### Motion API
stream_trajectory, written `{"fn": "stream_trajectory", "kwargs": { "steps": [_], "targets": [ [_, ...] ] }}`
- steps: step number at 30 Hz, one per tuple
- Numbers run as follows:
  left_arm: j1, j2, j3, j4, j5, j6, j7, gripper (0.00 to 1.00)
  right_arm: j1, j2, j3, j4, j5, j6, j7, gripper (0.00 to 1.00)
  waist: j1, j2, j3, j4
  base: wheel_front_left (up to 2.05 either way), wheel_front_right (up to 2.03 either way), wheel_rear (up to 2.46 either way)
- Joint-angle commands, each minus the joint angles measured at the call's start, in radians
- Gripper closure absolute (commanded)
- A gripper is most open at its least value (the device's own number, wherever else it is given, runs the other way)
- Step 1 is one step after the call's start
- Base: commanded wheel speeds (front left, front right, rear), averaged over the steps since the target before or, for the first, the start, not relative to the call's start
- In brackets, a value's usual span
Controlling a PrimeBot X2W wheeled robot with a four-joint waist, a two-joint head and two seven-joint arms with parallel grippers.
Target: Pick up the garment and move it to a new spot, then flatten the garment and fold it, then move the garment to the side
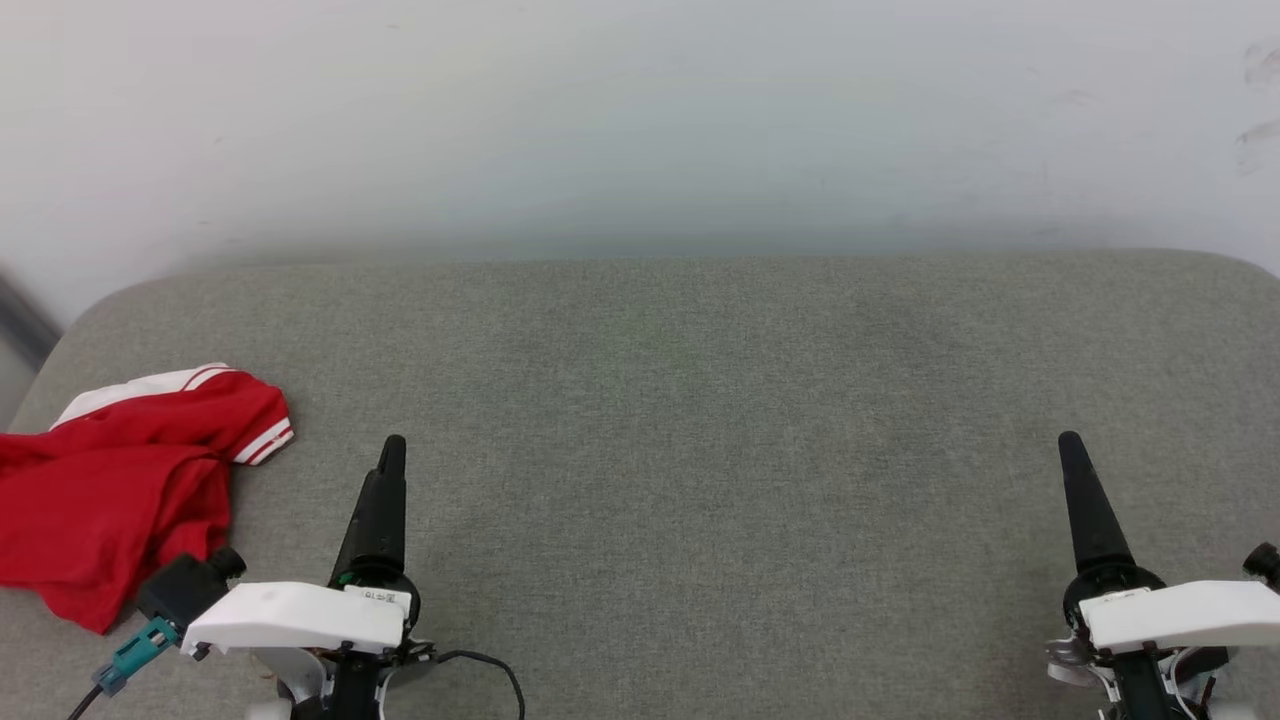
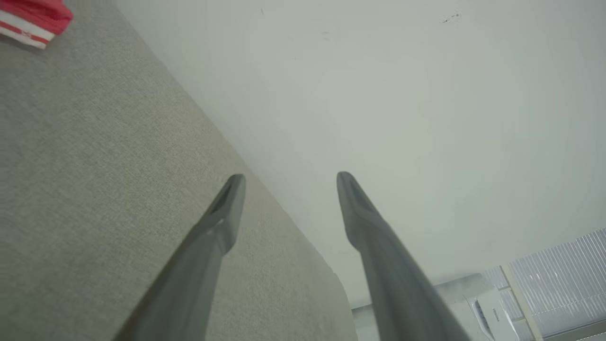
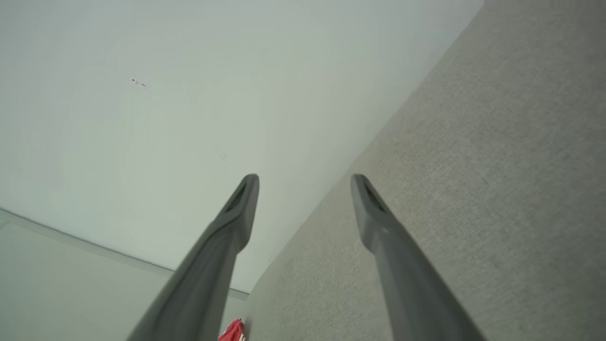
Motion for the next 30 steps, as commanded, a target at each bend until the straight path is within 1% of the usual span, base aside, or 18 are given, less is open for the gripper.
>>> {"fn": "stream_trajectory", "kwargs": {
  "steps": [1,3,6,17,20,30],
  "targets": [
    [-0.024,0.002,-0.006,-0.018,0.028,0.000,-0.008,0.00,-0.004,-0.003,0.002,-0.022,-0.036,0.000,-0.009,0.00,0.0000,-0.0001,0.000,0.000,0.00,0.00,0.00],
    [-0.022,0.002,-0.008,-0.022,0.042,0.001,-0.015,0.00,-0.001,-0.002,0.003,-0.027,-0.087,0.000,-0.016,0.00,0.0000,-0.0001,0.000,0.001,0.00,0.00,0.00],
    [-0.021,0.002,-0.019,-0.022,0.094,0.002,-0.025,0.00,0.001,-0.001,0.007,-0.034,-0.156,0.000,-0.027,0.00,0.0000,-0.0001,0.001,0.001,0.00,0.00,0.00],
    [-0.030,0.003,-0.059,-0.029,0.340,0.025,-0.061,0.00,0.008,0.001,0.017,-0.058,-0.370,0.000,-0.044,0.00,-0.0001,-0.0001,0.004,0.005,0.00,0.00,0.00],
    [-0.030,0.003,-0.068,-0.026,0.391,0.029,-0.070,0.00,0.011,0.001,0.020,-0.067,-0.426,0.000,-0.048,0.00,-0.0001,-0.0001,0.004,0.005,0.00,0.00,0.00],
    [-0.033,0.004,-0.083,-0.013,0.565,0.039,-0.098,0.00,0.024,0.003,0.030,-0.090,-0.576,0.000,-0.051,0.00,-0.0001,-0.0001,0.004,0.008,0.00,0.00,0.00]
  ]
}}
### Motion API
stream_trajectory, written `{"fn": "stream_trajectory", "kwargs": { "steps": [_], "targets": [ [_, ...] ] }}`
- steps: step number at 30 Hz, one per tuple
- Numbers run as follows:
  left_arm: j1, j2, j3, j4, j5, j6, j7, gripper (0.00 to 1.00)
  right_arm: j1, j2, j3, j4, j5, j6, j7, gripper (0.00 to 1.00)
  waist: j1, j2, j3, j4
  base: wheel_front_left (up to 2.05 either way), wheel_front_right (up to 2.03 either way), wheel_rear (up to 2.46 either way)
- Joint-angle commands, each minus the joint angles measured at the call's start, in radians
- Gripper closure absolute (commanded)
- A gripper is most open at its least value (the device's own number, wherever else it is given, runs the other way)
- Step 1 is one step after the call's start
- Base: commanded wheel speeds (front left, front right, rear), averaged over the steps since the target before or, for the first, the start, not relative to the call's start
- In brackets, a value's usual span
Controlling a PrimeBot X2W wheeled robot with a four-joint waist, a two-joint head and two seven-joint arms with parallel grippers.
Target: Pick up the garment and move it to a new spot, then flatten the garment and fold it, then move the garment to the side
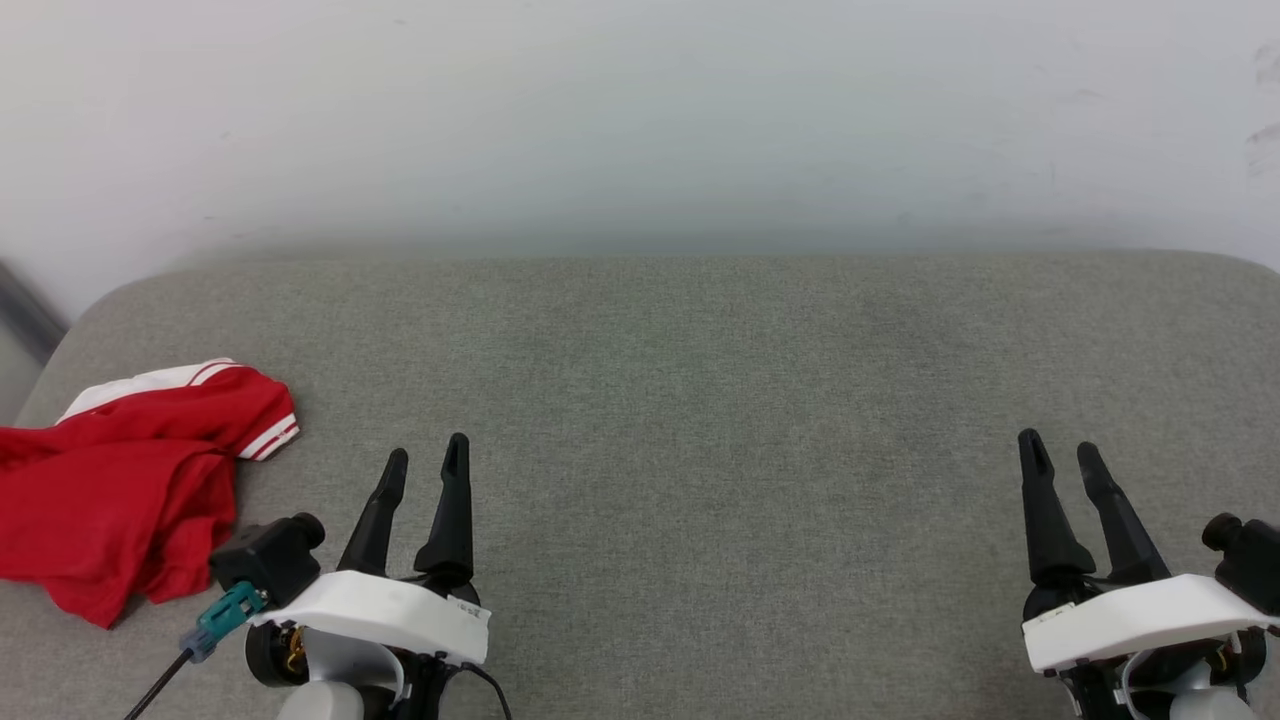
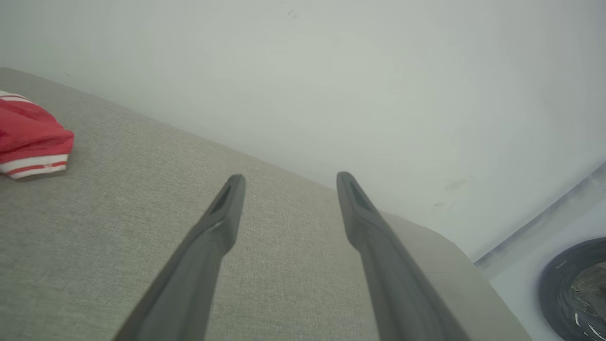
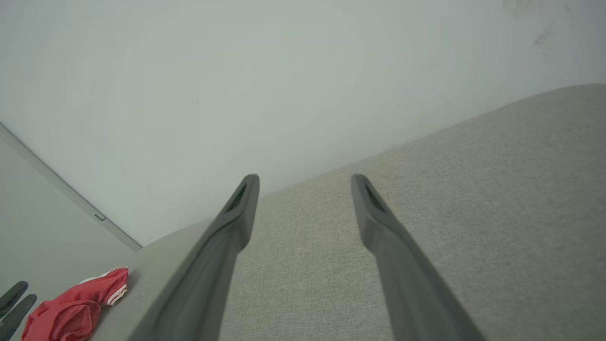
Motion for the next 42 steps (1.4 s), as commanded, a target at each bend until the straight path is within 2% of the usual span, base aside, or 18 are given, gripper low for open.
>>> {"fn": "stream_trajectory", "kwargs": {
  "steps": [1,19,42],
  "targets": [
    [-0.022,0.003,-0.003,-0.007,0.031,0.005,-0.008,0.00,0.005,0.000,0.002,-0.015,-0.030,0.000,-0.004,0.00,-0.0001,-0.0001,0.000,0.001,0.00,0.00,0.00],
    [-0.023,0.014,-0.037,0.012,0.254,0.022,-0.054,0.00,0.025,0.006,-0.005,-0.037,-0.247,0.000,-0.011,0.00,-0.0001,-0.0001,-0.002,0.007,0.00,0.00,0.00],
    [-0.034,0.013,-0.062,0.051,0.429,0.037,-0.101,0.00,0.032,0.011,-0.012,-0.048,-0.438,0.000,-0.031,0.00,-0.0001,-0.0001,0.008,0.009,0.00,0.00,0.00]
  ]
}}
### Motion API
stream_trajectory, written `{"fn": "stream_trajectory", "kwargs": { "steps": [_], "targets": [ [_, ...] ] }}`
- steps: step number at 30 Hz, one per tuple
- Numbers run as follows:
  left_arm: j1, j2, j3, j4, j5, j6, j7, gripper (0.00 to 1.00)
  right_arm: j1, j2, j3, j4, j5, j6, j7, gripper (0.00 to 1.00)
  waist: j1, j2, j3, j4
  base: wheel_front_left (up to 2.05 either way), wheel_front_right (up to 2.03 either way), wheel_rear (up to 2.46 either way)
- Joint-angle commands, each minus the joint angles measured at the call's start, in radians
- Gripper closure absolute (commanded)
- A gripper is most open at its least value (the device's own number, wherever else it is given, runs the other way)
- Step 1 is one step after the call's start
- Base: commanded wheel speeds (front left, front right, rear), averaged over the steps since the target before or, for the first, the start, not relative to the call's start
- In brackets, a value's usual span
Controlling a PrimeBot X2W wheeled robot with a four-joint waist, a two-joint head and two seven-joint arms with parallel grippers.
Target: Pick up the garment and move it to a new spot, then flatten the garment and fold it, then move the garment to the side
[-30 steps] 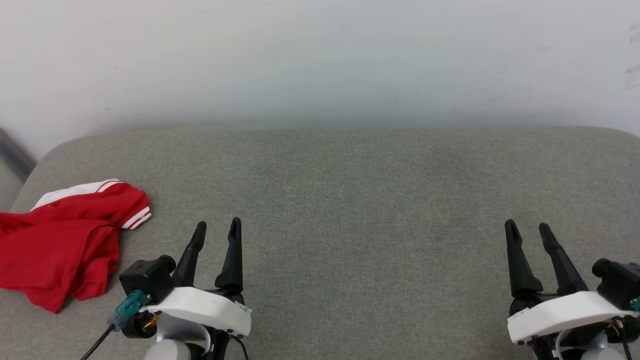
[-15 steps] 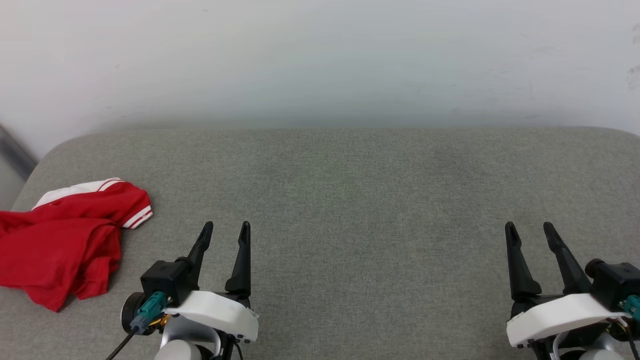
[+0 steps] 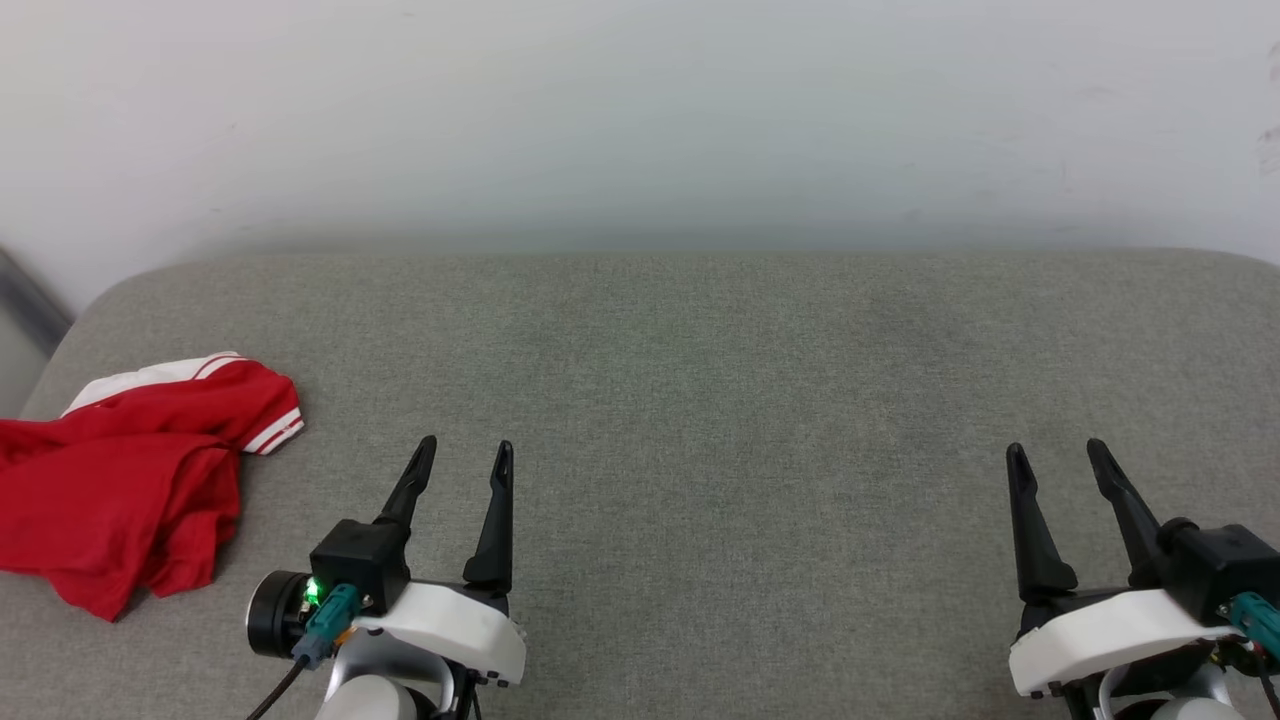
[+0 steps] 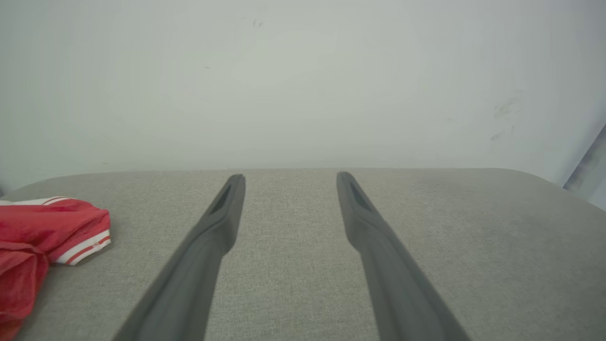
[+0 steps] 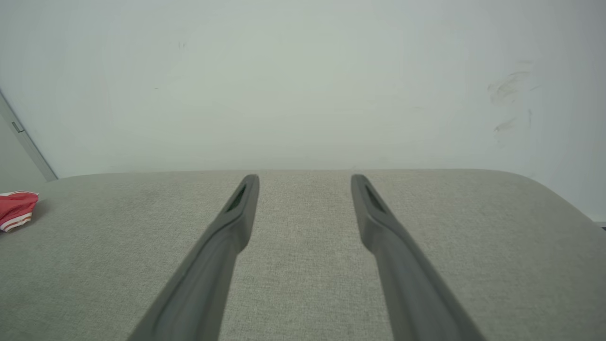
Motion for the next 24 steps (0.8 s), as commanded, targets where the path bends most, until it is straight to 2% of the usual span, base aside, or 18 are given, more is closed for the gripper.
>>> {"fn": "stream_trajectory", "kwargs": {
  "steps": [1,17,24],
  "targets": [
    [-0.010,0.003,-0.002,0.000,0.021,0.004,-0.008,0.00,0.008,0.003,0.001,-0.008,-0.025,0.000,-0.006,0.00,0.0000,-0.0001,0.000,0.001,0.00,0.00,0.00],
    [-0.015,-0.005,-0.008,0.019,0.085,0.005,-0.035,0.00,0.010,0.003,-0.007,-0.019,-0.073,0.000,-0.028,0.00,0.0000,-0.0001,0.007,0.010,0.00,0.00,0.00],
    [-0.019,-0.007,-0.005,0.027,0.074,0.007,-0.036,0.00,0.005,0.003,-0.013,-0.012,-0.059,0.000,-0.027,0.00,0.0000,-0.0001,0.009,0.015,0.00,0.00,0.00]
  ]
}}
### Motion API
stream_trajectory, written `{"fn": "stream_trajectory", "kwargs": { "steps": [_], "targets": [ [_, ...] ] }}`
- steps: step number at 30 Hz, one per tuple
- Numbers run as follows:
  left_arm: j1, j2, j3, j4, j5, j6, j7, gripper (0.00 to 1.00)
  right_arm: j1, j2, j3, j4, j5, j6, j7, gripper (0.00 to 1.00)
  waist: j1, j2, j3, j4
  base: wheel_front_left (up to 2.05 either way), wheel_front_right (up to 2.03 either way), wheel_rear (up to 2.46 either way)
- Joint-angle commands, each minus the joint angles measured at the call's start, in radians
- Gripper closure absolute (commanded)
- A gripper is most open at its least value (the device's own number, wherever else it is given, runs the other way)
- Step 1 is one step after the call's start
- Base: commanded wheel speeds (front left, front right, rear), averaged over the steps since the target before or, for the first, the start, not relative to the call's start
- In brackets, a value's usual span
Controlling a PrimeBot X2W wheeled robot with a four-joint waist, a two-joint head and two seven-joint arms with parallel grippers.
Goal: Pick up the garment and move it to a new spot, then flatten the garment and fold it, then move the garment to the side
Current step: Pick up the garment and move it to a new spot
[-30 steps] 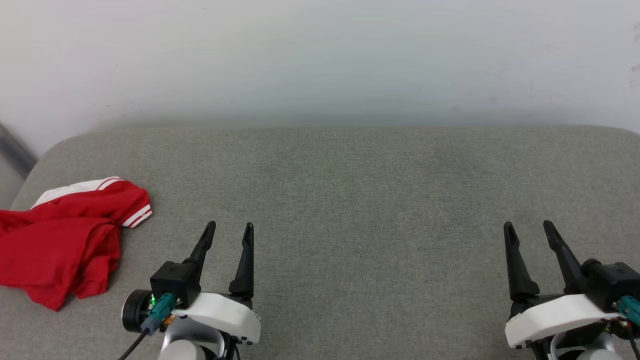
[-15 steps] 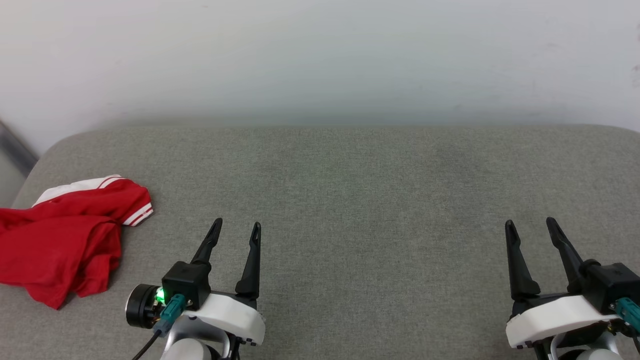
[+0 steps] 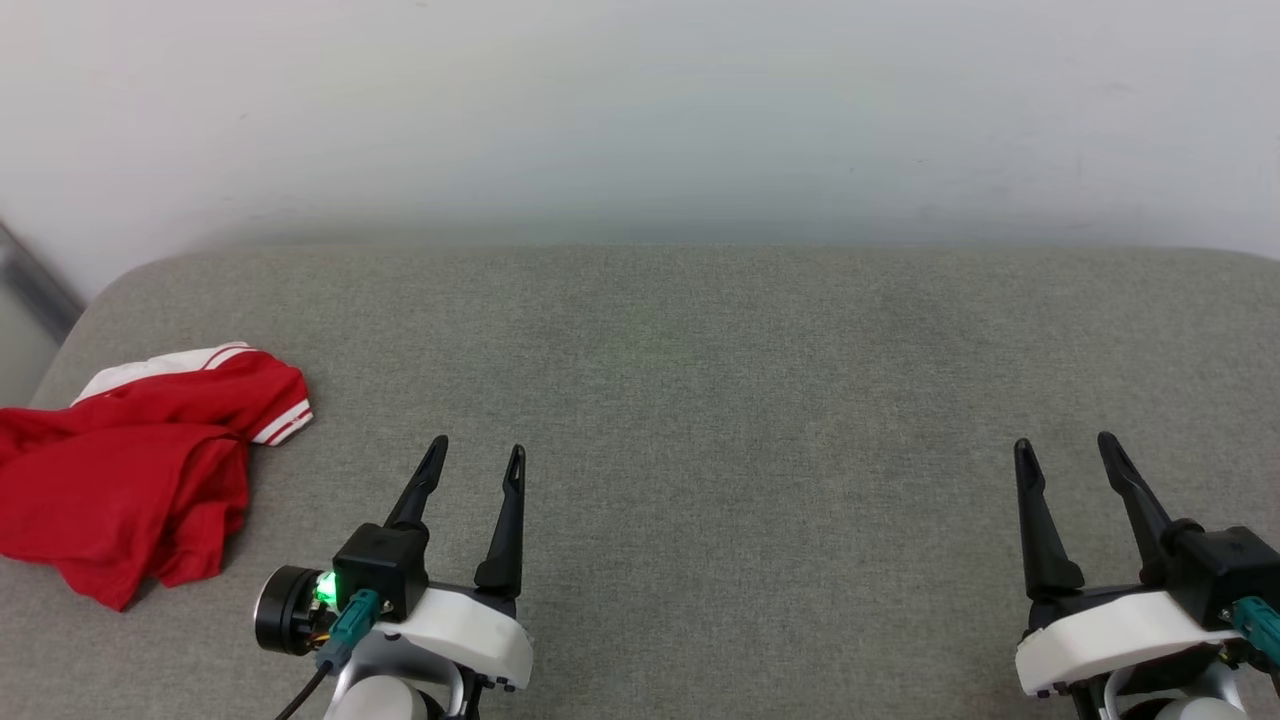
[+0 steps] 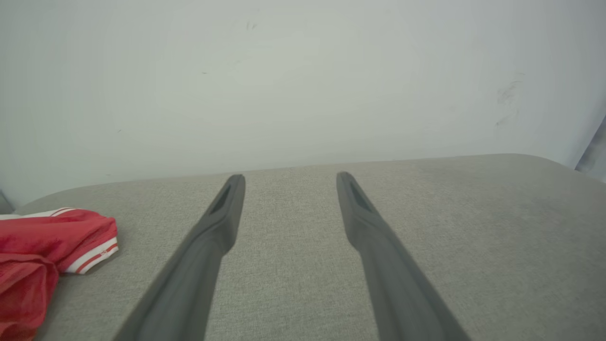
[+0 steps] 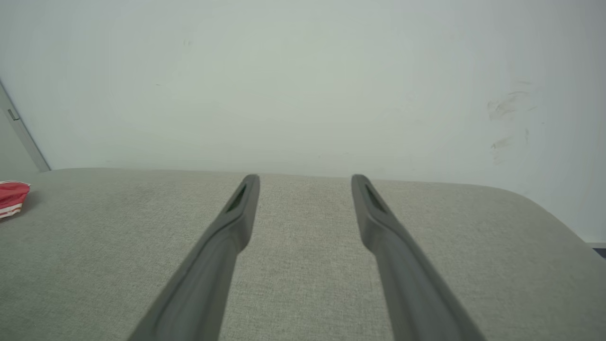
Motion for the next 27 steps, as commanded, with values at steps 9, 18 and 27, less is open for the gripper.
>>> {"fn": "stream_trajectory", "kwargs": {
  "steps": [9,18,27],
  "targets": [
    [-0.014,-0.002,0.004,0.005,-0.011,0.012,-0.003,0.00,-0.006,0.003,-0.006,0.006,0.006,0.000,0.001,0.00,-0.0001,0.0000,0.001,0.006,0.00,0.00,0.00],
    [-0.033,-0.002,0.008,-0.001,-0.039,0.023,-0.003,0.00,-0.007,0.003,-0.006,-0.014,-0.015,0.000,0.006,0.00,-0.0001,0.0000,0.020,0.106,0.00,0.00,0.00],
    [-0.037,-0.002,0.036,-0.022,-0.085,0.058,-0.003,0.00,-0.022,-0.007,0.032,-0.046,-0.040,0.000,0.033,0.00,-0.0001,0.0000,0.049,0.293,0.00,0.00,0.00]
  ]
}}
